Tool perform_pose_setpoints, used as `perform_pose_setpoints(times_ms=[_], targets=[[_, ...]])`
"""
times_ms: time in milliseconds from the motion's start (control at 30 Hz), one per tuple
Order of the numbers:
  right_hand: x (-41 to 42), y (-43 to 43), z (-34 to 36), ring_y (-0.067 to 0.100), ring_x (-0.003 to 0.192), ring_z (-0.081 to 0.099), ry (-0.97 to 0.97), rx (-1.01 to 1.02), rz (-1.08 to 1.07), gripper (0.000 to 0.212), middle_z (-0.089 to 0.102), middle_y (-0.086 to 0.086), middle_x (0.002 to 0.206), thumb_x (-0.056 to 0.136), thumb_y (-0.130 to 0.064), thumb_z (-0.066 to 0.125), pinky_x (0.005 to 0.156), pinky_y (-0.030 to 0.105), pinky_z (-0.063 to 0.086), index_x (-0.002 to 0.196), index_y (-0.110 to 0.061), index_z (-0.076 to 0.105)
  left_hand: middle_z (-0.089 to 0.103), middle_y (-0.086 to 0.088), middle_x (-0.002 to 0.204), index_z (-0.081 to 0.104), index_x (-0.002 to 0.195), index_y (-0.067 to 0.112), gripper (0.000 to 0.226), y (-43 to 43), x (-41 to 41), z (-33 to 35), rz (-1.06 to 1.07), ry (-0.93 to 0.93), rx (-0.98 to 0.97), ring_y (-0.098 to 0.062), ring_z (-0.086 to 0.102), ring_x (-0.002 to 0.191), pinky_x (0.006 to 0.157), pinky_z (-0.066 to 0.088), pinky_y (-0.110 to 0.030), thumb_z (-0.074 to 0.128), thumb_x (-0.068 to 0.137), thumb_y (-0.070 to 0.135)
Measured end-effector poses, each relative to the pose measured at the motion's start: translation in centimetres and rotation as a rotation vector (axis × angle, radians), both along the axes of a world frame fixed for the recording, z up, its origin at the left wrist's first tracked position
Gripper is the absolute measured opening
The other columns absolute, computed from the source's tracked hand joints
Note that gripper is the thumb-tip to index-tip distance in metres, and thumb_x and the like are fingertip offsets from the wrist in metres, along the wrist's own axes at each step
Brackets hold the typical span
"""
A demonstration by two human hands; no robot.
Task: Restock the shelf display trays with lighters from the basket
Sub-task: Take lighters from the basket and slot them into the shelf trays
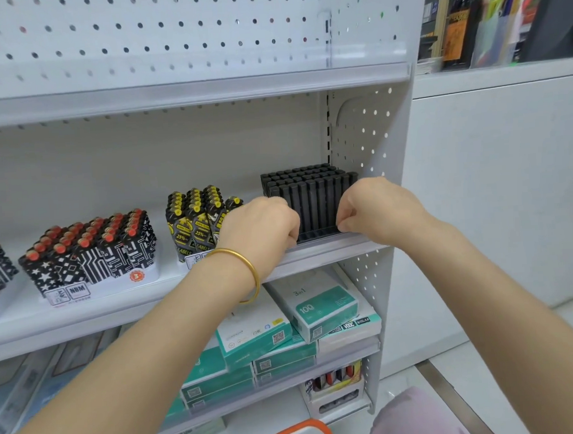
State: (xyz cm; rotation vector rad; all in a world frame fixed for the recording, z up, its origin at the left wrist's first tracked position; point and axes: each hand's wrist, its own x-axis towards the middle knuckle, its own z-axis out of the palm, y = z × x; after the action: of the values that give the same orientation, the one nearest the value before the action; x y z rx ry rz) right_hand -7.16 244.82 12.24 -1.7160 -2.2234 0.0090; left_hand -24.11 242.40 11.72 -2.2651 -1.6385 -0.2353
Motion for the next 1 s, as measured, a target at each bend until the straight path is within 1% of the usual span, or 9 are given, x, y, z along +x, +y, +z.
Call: perform_pose_setpoints(times_ms=[133,233,367,500,600,667,733,833,1000], targets=[[0.0,0.2,-0.2,0.025,0.090,0.063,0.019,-0.014,-0.007,0.011,0.070,0.001,0.096,0.086,-0.018,0.062,0.075,0.035,0.053,0.086,-0.015,0.073,0.058,0.002,0.113,0.069,0.105,0.023,0.019,0.3,0.6,1.2,0.025,0.066,-0.132,-0.024,0.058,0.105,0.080,0.050,-0.035,0.054,0.094,0.023],[-0.1,0.2,-0.3,0.023,0.088,0.062,0.027,-0.011,-0.007,0.012,0.070,0.001,0.092,0.087,-0.021,0.061,0.074,0.034,0.052,0.084,-0.016,0.072,0.058,0.003,0.113,0.069,0.102,0.025,0.017,0.4,0.7,1.1,-0.013,0.073,-0.100,-0.023,0.058,0.104,0.075,0.049,-0.033,0.055,0.093,0.023],[0.2,0.2,-0.6,0.022,0.089,0.059,0.055,0.010,0.000,0.012,0.069,0.002,0.090,0.087,-0.022,0.062,0.073,0.033,0.051,0.082,-0.015,0.071,0.058,0.003,0.107,0.068,0.092,0.020,0.018,0.6,0.8,0.6,-0.004,0.084,-0.027,-0.022,0.060,0.095,0.063,0.041,-0.029,0.052,0.091,0.012],[0.3,-0.2,-1.2,0.023,0.088,0.056,0.134,0.166,-0.030,0.010,0.062,0.001,0.094,0.087,-0.023,0.063,0.070,0.032,0.047,0.089,-0.013,0.064,0.055,0.003,0.106,0.065,0.093,0.019,0.020,0.6,0.4,0.0,-0.027,0.050,0.069,-0.021,0.058,0.091,0.061,0.039,-0.028,0.045,0.094,0.015],[0.2,-0.7,-1.7,0.025,0.095,0.044,0.180,0.306,-0.060,0.040,0.046,0.005,0.110,0.081,-0.028,0.070,0.074,0.035,0.041,0.111,-0.014,0.049,0.054,0.000,0.107,0.062,0.094,0.015,0.020,0.6,0.1,-0.6,-0.006,-0.005,0.100,-0.025,0.060,0.088,0.062,0.043,-0.028,0.042,0.096,0.016],[0.1,-0.8,-1.9,0.031,0.111,0.041,0.179,0.314,-0.034,0.070,0.038,0.009,0.128,0.077,-0.032,0.074,0.088,0.040,0.043,0.133,-0.018,0.035,0.053,-0.001,0.107,0.061,0.096,0.015,0.019,0.5,0.1,-1.0,0.015,-0.046,0.118,-0.027,0.060,0.087,0.062,0.043,-0.029,0.042,0.097,0.017],[-0.1,-0.6,-1.9,0.037,0.124,0.035,0.187,0.252,-0.001,0.092,0.023,0.010,0.145,0.073,-0.037,0.077,0.099,0.045,0.038,0.145,-0.026,0.019,0.051,0.000,0.107,0.058,0.097,0.018,0.016,0.5,0.2,-1.2,0.035,-0.064,0.139,-0.028,0.060,0.085,0.059,0.040,-0.030,0.043,0.097,0.018],[-0.5,0.1,-1.7,0.039,0.135,0.024,0.235,0.164,0.030,0.106,0.003,0.006,0.155,0.069,-0.041,0.079,0.106,0.047,0.030,0.147,-0.032,0.008,0.050,-0.001,0.107,0.055,0.095,0.019,0.012,0.4,0.4,-1.2,0.043,-0.127,0.141,-0.027,0.059,0.082,0.058,0.037,-0.031,0.044,0.097,0.019],[-1.1,1.6,-1.3,0.038,0.140,0.017,0.266,0.081,0.102,0.121,-0.007,0.005,0.156,0.060,-0.041,0.084,0.110,0.048,0.028,0.148,-0.035,0.001,0.050,-0.006,0.107,0.056,0.094,0.015,0.011,0.4,0.3,-0.8,0.029,-0.272,0.130,-0.032,0.058,0.083,0.066,0.047,-0.037,0.044,0.096,0.016]])
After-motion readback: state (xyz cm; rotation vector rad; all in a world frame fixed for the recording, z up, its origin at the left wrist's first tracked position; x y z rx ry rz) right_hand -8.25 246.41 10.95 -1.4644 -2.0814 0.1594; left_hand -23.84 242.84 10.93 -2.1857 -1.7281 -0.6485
